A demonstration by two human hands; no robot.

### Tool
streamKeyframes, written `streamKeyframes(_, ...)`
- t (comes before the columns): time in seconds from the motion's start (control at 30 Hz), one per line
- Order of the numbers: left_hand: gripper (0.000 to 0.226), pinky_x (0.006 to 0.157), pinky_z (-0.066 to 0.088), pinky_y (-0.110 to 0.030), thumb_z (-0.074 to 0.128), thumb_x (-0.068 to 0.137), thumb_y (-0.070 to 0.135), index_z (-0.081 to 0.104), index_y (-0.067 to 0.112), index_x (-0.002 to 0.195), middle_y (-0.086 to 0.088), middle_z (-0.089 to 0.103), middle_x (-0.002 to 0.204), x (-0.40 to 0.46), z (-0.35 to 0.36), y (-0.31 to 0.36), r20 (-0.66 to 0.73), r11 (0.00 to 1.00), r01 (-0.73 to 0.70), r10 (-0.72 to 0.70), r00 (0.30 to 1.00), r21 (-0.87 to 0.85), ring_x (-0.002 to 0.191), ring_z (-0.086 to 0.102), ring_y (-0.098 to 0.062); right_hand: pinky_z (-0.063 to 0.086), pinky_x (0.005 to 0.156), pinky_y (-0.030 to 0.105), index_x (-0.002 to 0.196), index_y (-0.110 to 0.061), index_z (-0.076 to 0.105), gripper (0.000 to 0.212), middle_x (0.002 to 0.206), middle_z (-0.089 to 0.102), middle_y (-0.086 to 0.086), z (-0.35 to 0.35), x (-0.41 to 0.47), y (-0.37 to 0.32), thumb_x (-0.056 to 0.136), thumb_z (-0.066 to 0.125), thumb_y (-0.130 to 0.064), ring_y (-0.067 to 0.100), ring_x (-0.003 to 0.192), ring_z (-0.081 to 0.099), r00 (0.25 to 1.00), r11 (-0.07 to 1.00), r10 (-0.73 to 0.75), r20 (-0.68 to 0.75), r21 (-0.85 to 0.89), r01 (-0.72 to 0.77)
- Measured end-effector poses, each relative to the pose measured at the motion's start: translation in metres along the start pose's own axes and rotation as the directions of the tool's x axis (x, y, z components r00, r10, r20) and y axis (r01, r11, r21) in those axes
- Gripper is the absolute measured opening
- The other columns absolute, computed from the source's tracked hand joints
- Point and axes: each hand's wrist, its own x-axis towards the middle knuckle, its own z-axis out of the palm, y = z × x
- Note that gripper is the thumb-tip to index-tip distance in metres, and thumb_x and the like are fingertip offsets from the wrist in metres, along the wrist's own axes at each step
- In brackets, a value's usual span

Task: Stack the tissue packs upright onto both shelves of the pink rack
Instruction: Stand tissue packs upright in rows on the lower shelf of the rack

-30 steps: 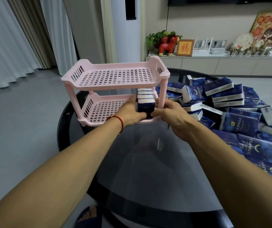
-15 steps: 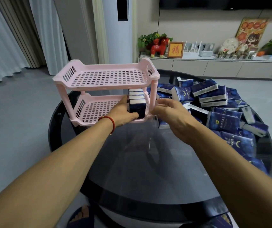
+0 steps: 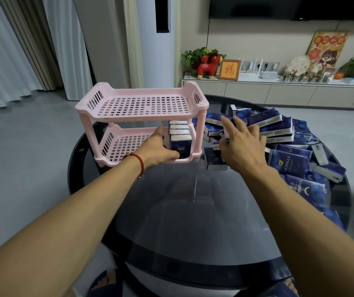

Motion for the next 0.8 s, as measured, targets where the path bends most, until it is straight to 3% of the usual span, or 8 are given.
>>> streamKeyframes(0.17, 0.07, 0.105, 0.045, -0.034, 0.075, 0.086, 0.02, 0.042, 0.015, 0.147, -0.006, 0.055, 0.136, -0.029, 0.002, -0.002, -0.242, 0.997, 0.057, -0.044, 0.969, 0.044, 0.122, 0.055, -0.023, 0.036, 0.097, 0.049, 0.148, -0.033, 0.043, 0.061, 0.144, 0.047, 0.005, 0.003, 0.008, -0.006, 0.092, 0.059, -0.016, 0.034, 0.13, 0.039, 0.985, 0.996, 0.085, -0.149, 0.053, -0.078)
streamKeyframes(0.3, 0.047, 0.106, 0.038, -0.034, 0.068, 0.086, 0.012, 0.055, 0.012, 0.131, -0.008, 0.057, 0.128, -0.054, 0.006, -0.003, -0.384, 0.981, 0.004, 0.071, 0.921, 0.192, 0.124, 0.049, -0.027, 0.036, 0.085, 0.042, 0.132, -0.022, 0.058, 0.044, 0.13, 0.049, 0.009, 0.004, 0.008, -0.008, 0.092, 0.062, -0.007, 0.034, 0.118, 0.043, 0.976, 0.994, 0.09, -0.2, 0.08, -0.075)
streamKeyframes(0.4, 0.03, 0.098, 0.045, -0.03, 0.065, 0.084, 0.001, 0.065, 0.014, 0.11, -0.002, 0.066, 0.111, -0.073, 0.013, 0.006, -0.407, 0.96, -0.18, 0.255, 0.877, 0.214, 0.109, 0.059, -0.023, 0.045, 0.087, 0.042, 0.125, -0.014, 0.059, 0.038, 0.124, 0.052, 0.014, -0.007, 0.004, -0.005, 0.09, 0.06, 0.001, 0.033, 0.109, 0.049, 0.951, 0.985, 0.093, -0.295, 0.167, -0.045)
streamKeyframes(0.47, 0.026, 0.092, 0.054, -0.037, 0.065, 0.083, -0.002, 0.069, 0.015, 0.101, 0.002, 0.07, 0.102, -0.082, 0.016, 0.016, -0.373, 0.907, -0.361, 0.418, 0.828, 0.216, 0.097, 0.065, -0.018, 0.045, 0.088, 0.038, 0.121, -0.011, 0.06, 0.036, 0.121, 0.053, 0.015, -0.023, -0.002, -0.006, 0.087, 0.064, -0.001, 0.032, 0.106, 0.052, 0.923, 0.968, 0.094, -0.373, 0.25, 0.002)
streamKeyframes(0.57, 0.026, 0.088, 0.057, -0.036, 0.072, 0.083, 0.002, 0.069, 0.014, 0.106, 0.003, 0.068, 0.103, -0.091, 0.022, 0.034, -0.333, 0.831, -0.52, 0.556, 0.762, 0.197, 0.093, 0.065, -0.014, 0.042, 0.084, 0.029, 0.115, -0.014, 0.062, 0.032, 0.117, 0.054, 0.009, -0.053, -0.021, -0.017, 0.084, 0.069, -0.009, 0.022, 0.099, 0.053, 0.883, 0.893, 0.128, -0.451, 0.44, 0.095)
streamKeyframes(0.67, 0.045, 0.096, 0.051, -0.022, 0.079, 0.083, 0.009, 0.063, 0.014, 0.124, 0.001, 0.062, 0.116, -0.098, 0.03, 0.049, -0.299, 0.802, -0.584, 0.592, 0.748, 0.126, 0.105, 0.06, -0.011, 0.054, 0.081, 0.032, 0.107, -0.019, 0.062, 0.032, 0.108, 0.059, 0.002, -0.068, -0.049, -0.033, 0.078, 0.075, -0.019, 0.013, 0.089, 0.06, 0.945, 0.743, 0.188, -0.267, 0.669, 0.041)
streamKeyframes(0.73, 0.053, 0.094, 0.043, -0.01, 0.084, 0.08, 0.014, 0.059, 0.014, 0.126, 0.002, 0.059, 0.118, -0.101, 0.034, 0.052, -0.258, 0.799, -0.593, 0.597, 0.76, 0.103, 0.106, 0.056, -0.008, 0.06, 0.08, 0.04, 0.103, -0.021, 0.064, 0.034, 0.1, 0.069, 0.001, -0.06, -0.065, -0.042, 0.073, 0.08, -0.027, 0.014, 0.086, 0.069, 0.971, 0.585, 0.239, -0.009, 0.799, -0.136)
streamKeyframes(0.8, 0.047, 0.086, 0.042, -0.007, 0.083, 0.079, 0.012, 0.058, 0.014, 0.119, 0.006, 0.057, 0.112, -0.101, 0.037, 0.05, -0.249, 0.816, -0.569, 0.575, 0.78, 0.101, 0.099, 0.054, -0.007, 0.062, 0.079, 0.042, 0.1, -0.02, 0.067, 0.036, 0.093, 0.075, 0.002, -0.049, -0.073, -0.047, 0.071, 0.082, -0.034, 0.016, 0.083, 0.074, 0.946, 0.388, 0.24, 0.216, 0.872, -0.297)
